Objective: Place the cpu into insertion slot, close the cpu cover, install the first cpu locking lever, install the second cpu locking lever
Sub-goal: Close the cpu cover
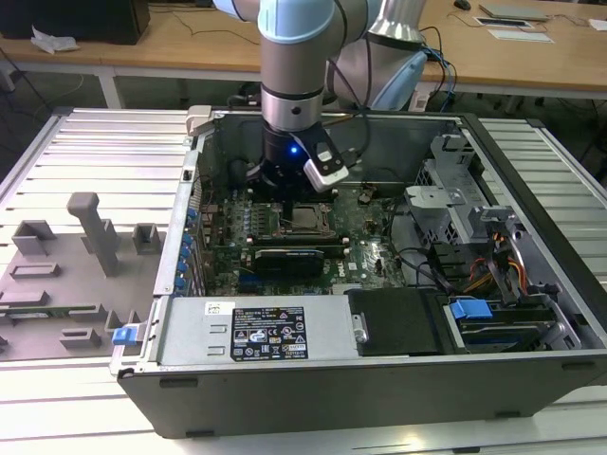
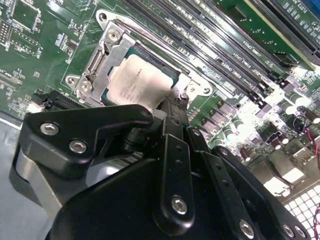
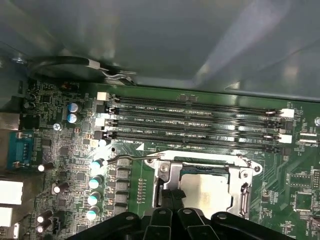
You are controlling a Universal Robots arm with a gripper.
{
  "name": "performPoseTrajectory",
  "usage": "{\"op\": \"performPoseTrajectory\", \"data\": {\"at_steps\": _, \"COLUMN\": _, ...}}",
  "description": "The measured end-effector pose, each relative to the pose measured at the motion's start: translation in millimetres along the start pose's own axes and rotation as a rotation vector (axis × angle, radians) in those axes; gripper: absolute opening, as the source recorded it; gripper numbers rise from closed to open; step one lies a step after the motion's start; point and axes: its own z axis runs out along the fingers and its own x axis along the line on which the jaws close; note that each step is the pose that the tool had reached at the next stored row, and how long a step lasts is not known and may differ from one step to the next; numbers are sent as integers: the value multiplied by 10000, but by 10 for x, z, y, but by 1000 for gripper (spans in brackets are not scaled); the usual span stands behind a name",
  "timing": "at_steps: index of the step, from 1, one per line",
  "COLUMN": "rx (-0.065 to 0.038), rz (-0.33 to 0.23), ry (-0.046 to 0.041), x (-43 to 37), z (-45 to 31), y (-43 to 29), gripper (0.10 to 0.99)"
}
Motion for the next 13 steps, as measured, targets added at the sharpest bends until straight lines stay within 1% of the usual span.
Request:
{"op": "performPoseTrajectory", "data": {"at_steps": 3, "rx": 0, "rz": 1, "ry": 3, "x": -86, "z": 1, "y": -7, "gripper": 106}}
{"op": "performPoseTrajectory", "data": {"at_steps": 4, "rx": -1, "rz": -1, "ry": 4, "x": -137, "z": 2, "y": -11, "gripper": 106}}
{"op": "performPoseTrajectory", "data": {"at_steps": 6, "rx": 0, "rz": 0, "ry": 8, "x": -197, "z": 2, "y": -16, "gripper": 106}}
{"op": "performPoseTrajectory", "data": {"at_steps": 7, "rx": 10, "rz": 0, "ry": 10, "x": -202, "z": -14, "y": -16, "gripper": 106}}
{"op": "performPoseTrajectory", "data": {"at_steps": 9, "rx": 10, "rz": 0, "ry": 9, "x": -202, "z": -71, "y": -15, "gripper": 106}}
{"op": "performPoseTrajectory", "data": {"at_steps": 10, "rx": 11, "rz": 0, "ry": 10, "x": -203, "z": -129, "y": -15, "gripper": 106}}
{"op": "performPoseTrajectory", "data": {"at_steps": 11, "rx": 12, "rz": 0, "ry": 10, "x": -204, "z": -203, "y": -14, "gripper": 106}}
{"op": "performPoseTrajectory", "data": {"at_steps": 12, "rx": 15, "rz": -1, "ry": 9, "x": -205, "z": -253, "y": -13, "gripper": 106}}
{"op": "performPoseTrajectory", "data": {"at_steps": 13, "rx": 27, "rz": -2, "ry": 10, "x": -206, "z": -267, "y": -12, "gripper": 106}}
